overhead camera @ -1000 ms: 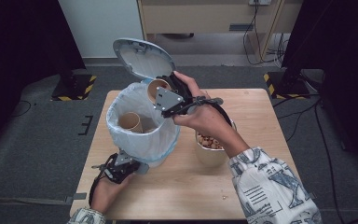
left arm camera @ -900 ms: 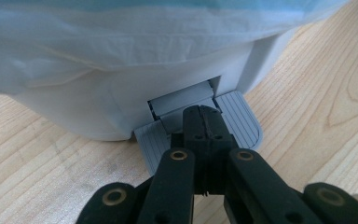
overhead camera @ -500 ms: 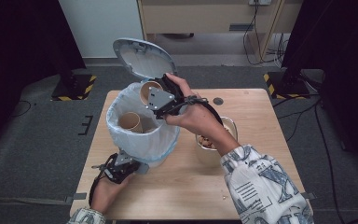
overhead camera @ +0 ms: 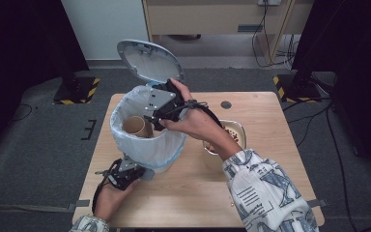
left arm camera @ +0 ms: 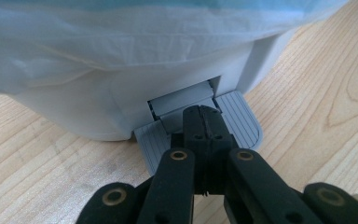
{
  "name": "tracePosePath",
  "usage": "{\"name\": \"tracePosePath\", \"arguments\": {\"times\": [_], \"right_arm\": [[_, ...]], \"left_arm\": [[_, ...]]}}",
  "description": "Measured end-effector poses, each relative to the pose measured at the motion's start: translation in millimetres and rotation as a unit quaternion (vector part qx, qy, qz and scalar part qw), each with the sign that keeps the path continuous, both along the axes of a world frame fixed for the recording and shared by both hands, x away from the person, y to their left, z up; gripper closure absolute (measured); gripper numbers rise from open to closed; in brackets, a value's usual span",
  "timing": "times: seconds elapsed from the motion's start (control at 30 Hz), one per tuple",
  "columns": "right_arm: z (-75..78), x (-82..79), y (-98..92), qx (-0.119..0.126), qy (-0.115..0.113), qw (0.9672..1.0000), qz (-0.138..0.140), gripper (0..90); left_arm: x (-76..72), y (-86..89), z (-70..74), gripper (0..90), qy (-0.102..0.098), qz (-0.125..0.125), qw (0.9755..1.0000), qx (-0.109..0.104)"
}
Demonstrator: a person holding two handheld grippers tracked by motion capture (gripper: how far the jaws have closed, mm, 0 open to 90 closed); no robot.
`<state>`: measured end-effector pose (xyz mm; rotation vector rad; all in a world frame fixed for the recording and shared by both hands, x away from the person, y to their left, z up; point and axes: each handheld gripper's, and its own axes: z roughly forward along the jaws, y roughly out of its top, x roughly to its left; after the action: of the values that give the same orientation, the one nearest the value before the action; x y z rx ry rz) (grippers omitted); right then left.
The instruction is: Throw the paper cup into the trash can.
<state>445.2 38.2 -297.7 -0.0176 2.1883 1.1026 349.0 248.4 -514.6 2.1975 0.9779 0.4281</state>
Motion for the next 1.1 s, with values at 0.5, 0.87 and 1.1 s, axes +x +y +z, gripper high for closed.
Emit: {"name": "tracePosePath", "arguments": {"times": [0.5,0.87,1.1], "right_arm": [[3.5,0.2,-19.4,0.037,0.038,0.9979,-0.038,9.2],[0.9,1.8,-43.2,0.063,0.059,0.9940,-0.068,7.8],[-1.0,2.7,-62.5,0.077,0.069,0.9911,-0.083,7.0]], "left_arm": [[0.1,0.0,0.0,90.0,0.000,0.000,1.0000,0.000],[0.1,0.0,-0.2,90.0,-0.001,0.000,1.0000,-0.001],[0.0,0.0,-0.2,90.0,-0.001,0.000,1.0000,-0.001]]}}
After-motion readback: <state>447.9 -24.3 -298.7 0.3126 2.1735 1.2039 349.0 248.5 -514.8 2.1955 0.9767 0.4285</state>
